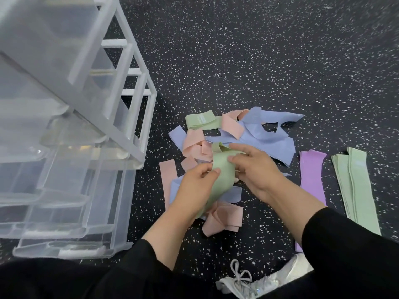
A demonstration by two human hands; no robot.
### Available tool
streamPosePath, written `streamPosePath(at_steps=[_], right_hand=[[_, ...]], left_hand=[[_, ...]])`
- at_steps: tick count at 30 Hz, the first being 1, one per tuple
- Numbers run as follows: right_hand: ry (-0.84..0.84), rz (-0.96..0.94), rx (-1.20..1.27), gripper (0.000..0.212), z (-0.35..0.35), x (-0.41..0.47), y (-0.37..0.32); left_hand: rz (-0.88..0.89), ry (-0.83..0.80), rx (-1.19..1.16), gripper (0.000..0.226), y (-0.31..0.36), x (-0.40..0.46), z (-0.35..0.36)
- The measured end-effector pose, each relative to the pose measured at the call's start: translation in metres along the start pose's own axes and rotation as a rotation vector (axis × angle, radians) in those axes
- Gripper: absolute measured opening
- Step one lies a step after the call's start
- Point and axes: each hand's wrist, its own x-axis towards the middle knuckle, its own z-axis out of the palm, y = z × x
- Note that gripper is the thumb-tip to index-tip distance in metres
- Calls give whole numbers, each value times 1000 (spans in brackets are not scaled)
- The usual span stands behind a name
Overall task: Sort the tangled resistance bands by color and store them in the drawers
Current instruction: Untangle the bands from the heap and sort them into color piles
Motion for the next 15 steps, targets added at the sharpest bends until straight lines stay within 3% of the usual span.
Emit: streamPosePath(at_steps=[3,5,8,11,13,15], right_hand=[[-20,-48,-129,39,-1,4,-3],[-60,-101,-234,49,2,3,-4],[-39,-217,-416,63,10,0,-3],[-43,-291,-706,65,19,-5,-1],[-67,-344,-938,59,26,-11,1],[-137,-396,-996,52,32,-16,4]], left_hand=[[-85,35,-142,28,5,-3,-3],[-75,193,-246,20,8,3,-3],[21,400,-144,17,15,9,-5],[-3,314,-113,23,17,13,-6],[-101,246,-200,27,18,15,-5],[-181,214,-353,25,20,16,-5]])
